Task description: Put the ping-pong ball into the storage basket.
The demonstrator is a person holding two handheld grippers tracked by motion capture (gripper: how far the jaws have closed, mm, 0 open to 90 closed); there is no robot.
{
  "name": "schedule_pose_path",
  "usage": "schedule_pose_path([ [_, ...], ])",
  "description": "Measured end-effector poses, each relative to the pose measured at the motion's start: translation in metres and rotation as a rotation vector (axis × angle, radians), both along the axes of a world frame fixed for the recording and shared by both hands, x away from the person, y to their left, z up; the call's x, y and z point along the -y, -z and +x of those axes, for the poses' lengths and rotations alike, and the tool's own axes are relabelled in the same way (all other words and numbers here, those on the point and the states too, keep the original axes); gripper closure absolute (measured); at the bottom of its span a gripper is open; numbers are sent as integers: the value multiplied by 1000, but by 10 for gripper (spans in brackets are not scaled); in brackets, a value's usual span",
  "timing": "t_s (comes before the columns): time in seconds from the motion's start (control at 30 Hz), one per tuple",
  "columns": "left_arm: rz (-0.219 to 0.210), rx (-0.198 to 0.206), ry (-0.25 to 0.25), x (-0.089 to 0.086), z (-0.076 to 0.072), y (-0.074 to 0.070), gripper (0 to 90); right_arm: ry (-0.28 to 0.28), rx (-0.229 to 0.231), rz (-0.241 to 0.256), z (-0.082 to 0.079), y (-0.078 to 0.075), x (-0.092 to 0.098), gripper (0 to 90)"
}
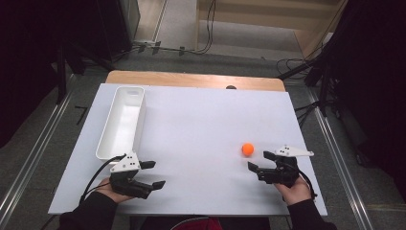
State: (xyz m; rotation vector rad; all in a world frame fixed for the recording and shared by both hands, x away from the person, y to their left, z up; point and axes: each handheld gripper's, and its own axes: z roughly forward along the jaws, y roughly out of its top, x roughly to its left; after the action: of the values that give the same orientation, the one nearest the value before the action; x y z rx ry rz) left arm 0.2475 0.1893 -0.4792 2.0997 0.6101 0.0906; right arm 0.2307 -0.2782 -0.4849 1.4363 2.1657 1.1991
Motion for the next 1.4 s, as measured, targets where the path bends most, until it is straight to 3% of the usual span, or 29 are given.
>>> schedule_pose_path([
  [0.17, 8, -3, 2, 1, 0, 0, 216, 33, 10, -9, 3, -2, 2, 165],
  [0.63, 15, -1, 6, 1, 1, 0, 216, 31, 4, -19, 19, -3, -2, 165],
  [0.9, 15, -1, 2, 1, 1, 1, 216, 52, 17, 17, 27, -5, -1, 165],
  [1.4, 13, -4, 6, 1, 1, 1, 216, 67, 32, 0, 46, -5, -4, 165],
])
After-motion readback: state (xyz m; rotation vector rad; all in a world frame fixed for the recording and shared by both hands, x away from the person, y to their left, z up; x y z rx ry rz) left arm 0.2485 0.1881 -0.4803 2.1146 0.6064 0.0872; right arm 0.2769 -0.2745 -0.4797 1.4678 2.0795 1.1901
